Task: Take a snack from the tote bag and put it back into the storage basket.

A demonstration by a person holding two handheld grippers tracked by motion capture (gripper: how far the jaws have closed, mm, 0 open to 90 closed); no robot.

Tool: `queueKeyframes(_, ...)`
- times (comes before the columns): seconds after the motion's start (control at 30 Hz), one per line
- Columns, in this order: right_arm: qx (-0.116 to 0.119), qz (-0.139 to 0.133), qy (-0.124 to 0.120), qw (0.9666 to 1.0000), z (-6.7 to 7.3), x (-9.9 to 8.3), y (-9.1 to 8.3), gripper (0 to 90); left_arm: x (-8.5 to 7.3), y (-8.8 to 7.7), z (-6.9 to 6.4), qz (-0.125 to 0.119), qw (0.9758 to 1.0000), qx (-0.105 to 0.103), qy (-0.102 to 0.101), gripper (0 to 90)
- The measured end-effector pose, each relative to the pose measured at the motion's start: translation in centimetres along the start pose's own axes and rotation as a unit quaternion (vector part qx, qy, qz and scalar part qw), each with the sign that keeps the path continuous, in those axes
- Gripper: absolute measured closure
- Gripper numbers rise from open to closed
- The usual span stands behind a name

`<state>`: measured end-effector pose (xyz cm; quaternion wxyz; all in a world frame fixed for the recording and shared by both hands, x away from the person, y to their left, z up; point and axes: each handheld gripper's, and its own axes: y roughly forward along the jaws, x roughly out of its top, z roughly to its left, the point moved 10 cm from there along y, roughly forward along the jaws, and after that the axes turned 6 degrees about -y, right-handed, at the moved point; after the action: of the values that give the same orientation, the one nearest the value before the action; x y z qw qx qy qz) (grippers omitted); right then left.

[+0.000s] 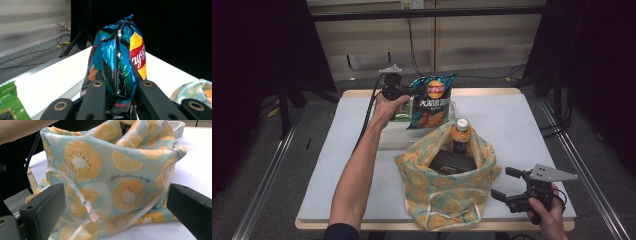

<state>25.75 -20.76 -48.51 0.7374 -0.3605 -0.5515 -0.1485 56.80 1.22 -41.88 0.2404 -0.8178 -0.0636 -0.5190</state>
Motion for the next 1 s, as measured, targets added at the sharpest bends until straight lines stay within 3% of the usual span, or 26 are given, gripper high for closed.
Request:
queueKeyframes(0.07,0.001,0.001,0.000,1.0000,0.0,0.0,0.1,1.8,-0.1,0.1,0.1,0.001,1.0000,0.002,-0.003,81.8)
queueKeyframes(0.13,0.001,0.000,-0.002,1.0000,0.0,0.0,0.1,1.8,-0.2,0.4,0.3,0.004,0.9999,0.010,0.008,81.4)
queueKeyframes(0.27,0.001,0.000,-0.002,1.0000,0.1,0.0,0.1,1.8,-0.5,0.6,1.2,0.014,0.9993,0.034,0.007,79.7)
queueKeyframes(0.37,0.001,0.001,-0.002,1.0000,0.0,0.0,0.0,1.8,-0.7,0.5,1.6,0.021,0.9990,0.040,0.003,78.6)
queueKeyframes(0.77,-0.001,0.001,0.001,1.0000,-0.2,0.0,0.0,1.8,-1.3,0.5,2.6,0.021,0.9987,0.046,-0.011,69.6)
queueKeyframes(0.9,0.000,0.001,0.001,1.0000,-0.1,0.0,0.0,1.8,-0.8,0.6,2.8,0.025,0.9985,0.047,-0.012,78.3)
queueKeyframes(0.93,0.000,0.001,0.001,1.0000,-0.1,0.0,0.0,1.8,-0.4,0.7,3.0,0.023,0.9979,0.061,-0.004,79.6)
queueKeyframes(1.0,0.001,0.002,0.002,1.0000,-0.1,-0.1,0.0,1.8,0.3,0.8,3.1,0.006,0.9980,0.062,-0.003,81.6)
